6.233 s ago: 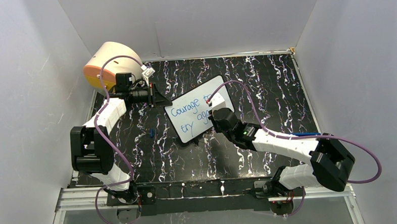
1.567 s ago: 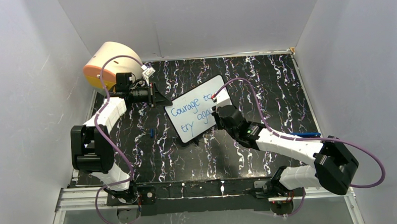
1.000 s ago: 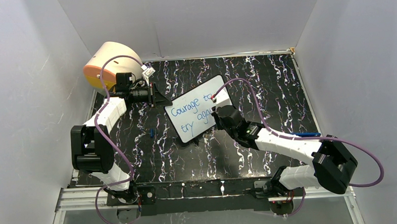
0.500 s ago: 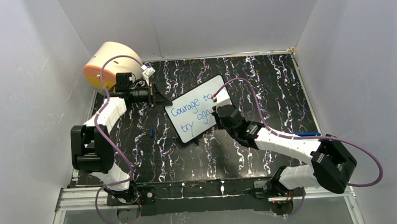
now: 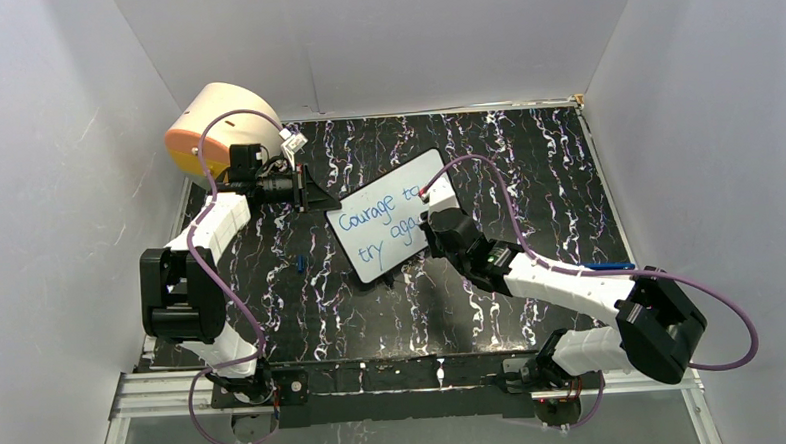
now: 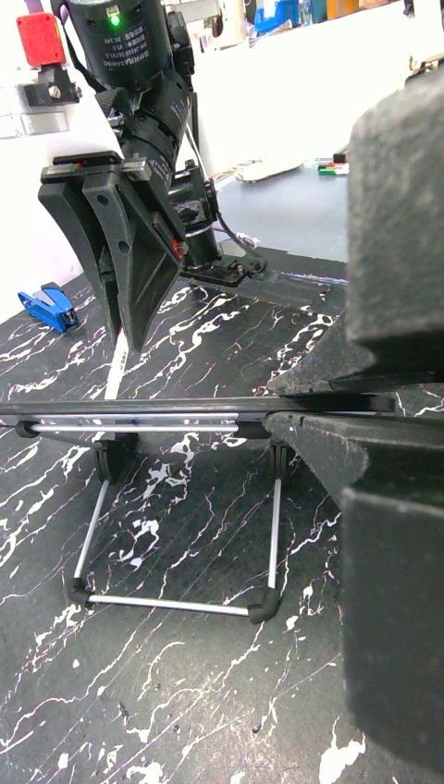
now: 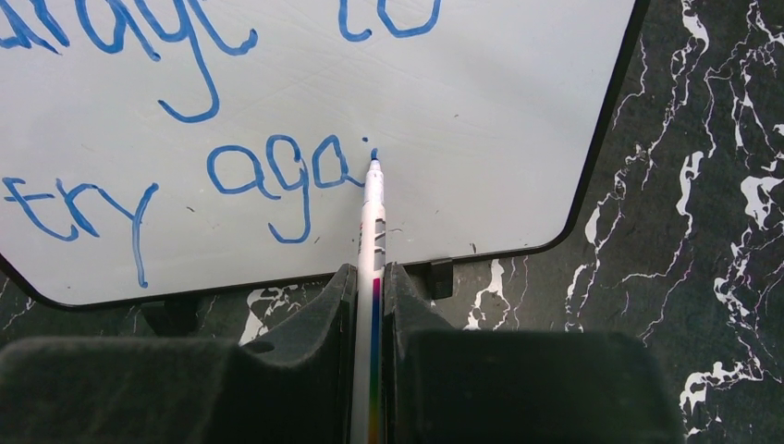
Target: Write a sentence on the whiteboard
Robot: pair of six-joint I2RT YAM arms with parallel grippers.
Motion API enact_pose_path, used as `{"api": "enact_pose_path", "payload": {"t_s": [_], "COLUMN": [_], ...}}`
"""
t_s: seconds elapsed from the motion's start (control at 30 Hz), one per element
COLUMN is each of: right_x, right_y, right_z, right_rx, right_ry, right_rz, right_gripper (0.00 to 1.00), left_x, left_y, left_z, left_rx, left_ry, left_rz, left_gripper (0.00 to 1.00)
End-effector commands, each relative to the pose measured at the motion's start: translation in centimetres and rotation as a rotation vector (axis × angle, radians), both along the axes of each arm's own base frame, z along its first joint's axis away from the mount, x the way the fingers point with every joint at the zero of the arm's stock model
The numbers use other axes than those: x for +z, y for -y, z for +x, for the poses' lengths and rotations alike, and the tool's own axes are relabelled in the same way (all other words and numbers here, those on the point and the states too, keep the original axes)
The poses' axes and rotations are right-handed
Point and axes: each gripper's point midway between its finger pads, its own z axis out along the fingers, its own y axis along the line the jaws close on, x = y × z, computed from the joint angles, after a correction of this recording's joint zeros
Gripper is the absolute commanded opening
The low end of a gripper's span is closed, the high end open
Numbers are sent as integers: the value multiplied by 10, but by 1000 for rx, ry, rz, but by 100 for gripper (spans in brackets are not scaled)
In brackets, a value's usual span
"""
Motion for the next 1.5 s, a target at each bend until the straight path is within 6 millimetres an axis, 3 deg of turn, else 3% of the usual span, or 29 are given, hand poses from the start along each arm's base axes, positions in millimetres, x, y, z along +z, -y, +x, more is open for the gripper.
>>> {"api": "enact_pose_path", "payload": {"t_s": [0.0,0.33,0.73,1.47], "right_x": [-2,-3,27,27], "right_y": [1,4,11,0], "right_z": [-2,-6,4,16], "right_rx": [-2,-5,-40,-17], "right_ry": [-20,-32,62,68], "right_rz": [11,11,51,74], "right_gripper": [0,0,0,0], "left_x": [-41,-40,-41,-41], "left_y": [-7,-7,-7,-7], "left_z": [3,3,4,3], "left_rx": [54,54,56,55], "left_ry": [-72,-70,-71,-72], "left_rz": [112,112,114,114], "left_gripper": [0,0,0,0]}}
